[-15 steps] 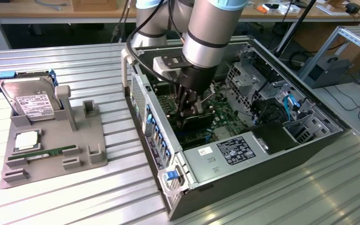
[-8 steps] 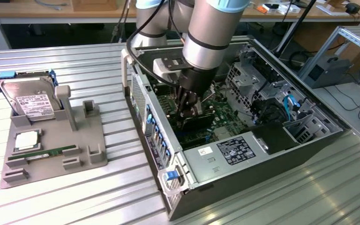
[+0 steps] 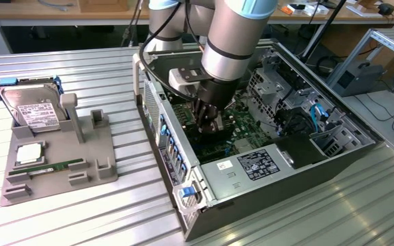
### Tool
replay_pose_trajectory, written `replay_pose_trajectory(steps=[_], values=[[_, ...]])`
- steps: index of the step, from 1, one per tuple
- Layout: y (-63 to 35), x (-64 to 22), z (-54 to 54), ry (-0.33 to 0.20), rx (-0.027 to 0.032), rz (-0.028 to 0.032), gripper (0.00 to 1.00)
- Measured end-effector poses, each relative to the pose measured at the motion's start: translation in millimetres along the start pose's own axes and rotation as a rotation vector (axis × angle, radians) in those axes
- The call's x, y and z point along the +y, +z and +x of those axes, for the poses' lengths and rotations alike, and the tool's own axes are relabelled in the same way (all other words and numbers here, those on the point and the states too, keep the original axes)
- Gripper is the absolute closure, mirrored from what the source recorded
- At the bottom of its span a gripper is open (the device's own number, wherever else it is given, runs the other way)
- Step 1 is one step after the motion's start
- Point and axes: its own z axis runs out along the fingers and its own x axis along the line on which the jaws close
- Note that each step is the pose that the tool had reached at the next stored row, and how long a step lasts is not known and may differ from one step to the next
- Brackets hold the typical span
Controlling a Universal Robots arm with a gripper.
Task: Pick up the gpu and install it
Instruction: 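Press down on the gpu until it lock into place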
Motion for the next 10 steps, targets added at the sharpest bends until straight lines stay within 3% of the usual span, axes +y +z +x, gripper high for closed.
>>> replay_pose_trajectory(steps=[7,10], values=[[0.2,-0.1,-0.9,-0.018,0.0011,-0.0002,0.89],[-6.1,0.3,-5.4,-0.018,0.0014,0.0015,0.89]])
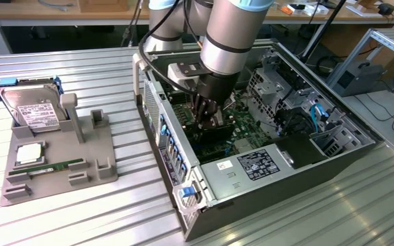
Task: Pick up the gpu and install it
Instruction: 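Press down on the gpu until it lock into place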
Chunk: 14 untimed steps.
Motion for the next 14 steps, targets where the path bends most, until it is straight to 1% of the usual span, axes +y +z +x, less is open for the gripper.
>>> replay_pose_trajectory(steps=[2,3,5,12,14], values=[[0.0,-0.1,-6.6,-0.002,0.0001,0.0000,0.89],[0.1,-0.1,-11.6,-0.003,0.0000,0.0001,0.89],[0.3,3.1,-10.3,-0.004,0.0003,-0.0001,0.89],[5.3,3.3,-9.4,-0.005,0.0007,-0.0008,0.89],[7.1,6.6,-9.4,-0.005,0.0006,-0.0007,0.89]])
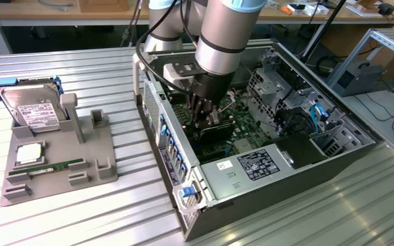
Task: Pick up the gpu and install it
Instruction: 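Press down on the gpu until it lock into place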
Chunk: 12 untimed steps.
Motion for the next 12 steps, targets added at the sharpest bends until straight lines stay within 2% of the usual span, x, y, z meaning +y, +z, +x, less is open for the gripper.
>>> replay_pose_trajectory(steps=[2,8,11,12], values=[[1.4,6.6,1.3,0.000,-0.0009,0.0002,0.89],[7.3,5.2,6.1,-0.001,-0.0002,-0.0017,0.89],[0.9,4.7,5.7,-0.004,-0.0040,0.0014,0.89],[-7.5,4.5,5.9,-0.005,-0.0008,0.0000,0.89]])
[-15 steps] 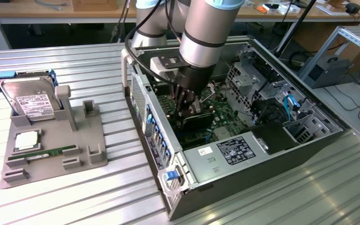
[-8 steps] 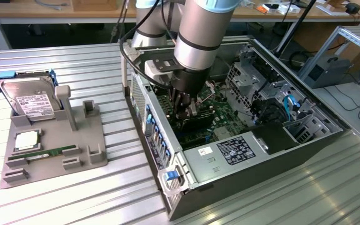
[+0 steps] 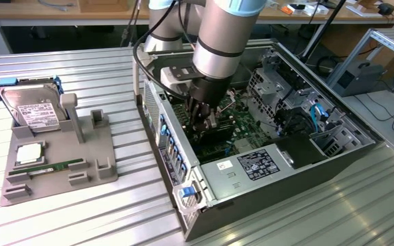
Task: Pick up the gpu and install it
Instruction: 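Press down on the gpu until it lock into place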
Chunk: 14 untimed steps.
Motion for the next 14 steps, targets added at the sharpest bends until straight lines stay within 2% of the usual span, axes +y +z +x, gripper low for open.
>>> replay_pose_trajectory(steps=[1,3,5,8,10,11,12,14], values=[[-1.7,-2.1,0.1,0.000,-0.0004,0.0001,0.89],[-2.7,-13.6,0.3,0.000,-0.0005,-0.0014,0.89],[-3.4,-27.7,0.6,0.000,-0.0005,-0.0077,0.89],[-4.6,-59.6,1.4,0.000,-0.0010,-0.0247,0.89],[-5.1,-74.4,1.7,0.000,-0.0011,-0.0355,0.89],[-5.3,-88.3,2.0,0.000,-0.0017,-0.0460,0.89],[-5.8,-100.2,2.3,0.000,-0.0018,-0.0526,0.89],[-6.5,-117.3,2.7,0.000,-0.0027,-0.0587,0.89]])
